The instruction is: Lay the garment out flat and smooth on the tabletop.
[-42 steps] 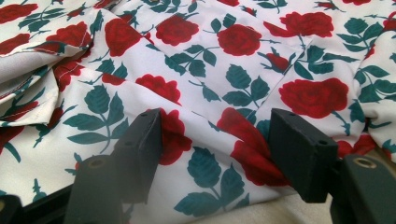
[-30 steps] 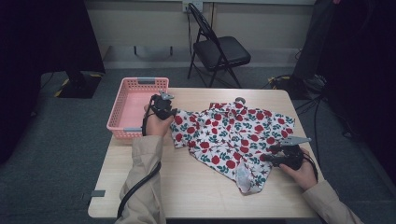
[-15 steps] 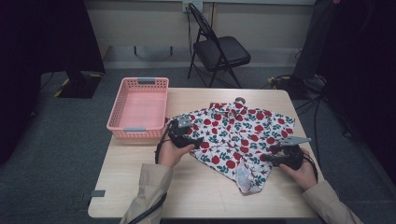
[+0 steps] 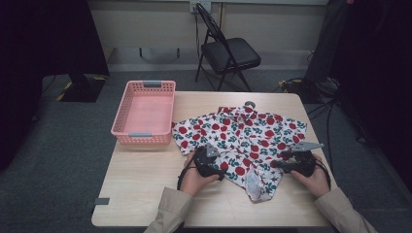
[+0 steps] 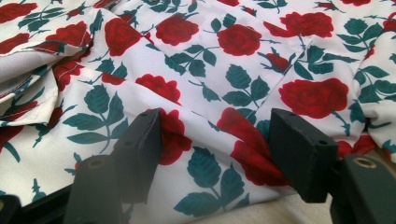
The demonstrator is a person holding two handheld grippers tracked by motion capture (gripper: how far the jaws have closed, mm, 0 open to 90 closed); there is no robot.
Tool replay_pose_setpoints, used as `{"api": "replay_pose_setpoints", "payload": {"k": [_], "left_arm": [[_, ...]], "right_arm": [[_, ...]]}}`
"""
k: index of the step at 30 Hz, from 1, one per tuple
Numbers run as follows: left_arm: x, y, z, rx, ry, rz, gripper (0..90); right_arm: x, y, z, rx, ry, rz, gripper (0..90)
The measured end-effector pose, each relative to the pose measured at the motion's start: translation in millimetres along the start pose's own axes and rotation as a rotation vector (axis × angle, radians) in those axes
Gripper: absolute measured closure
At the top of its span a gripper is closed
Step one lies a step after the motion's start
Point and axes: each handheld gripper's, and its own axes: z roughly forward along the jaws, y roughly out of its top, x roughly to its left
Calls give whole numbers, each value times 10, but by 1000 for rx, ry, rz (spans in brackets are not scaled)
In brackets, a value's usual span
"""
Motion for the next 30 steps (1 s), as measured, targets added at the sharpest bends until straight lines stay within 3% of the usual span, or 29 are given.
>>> {"api": "replay_pose_setpoints", "payload": {"k": [5,7,13,30], "left_arm": [[-33,-27,83,37,3,31,151],[-17,-38,101,28,-6,5,132],[23,-37,131,14,-9,9,106],[372,116,305,11,-11,7,106]], "right_arm": [[0,0,0,0,0,0,352],[0,0,0,0,0,0,352],[-1,6,6,1,-1,3,348],[-152,180,207,2,-17,13,342]]}}
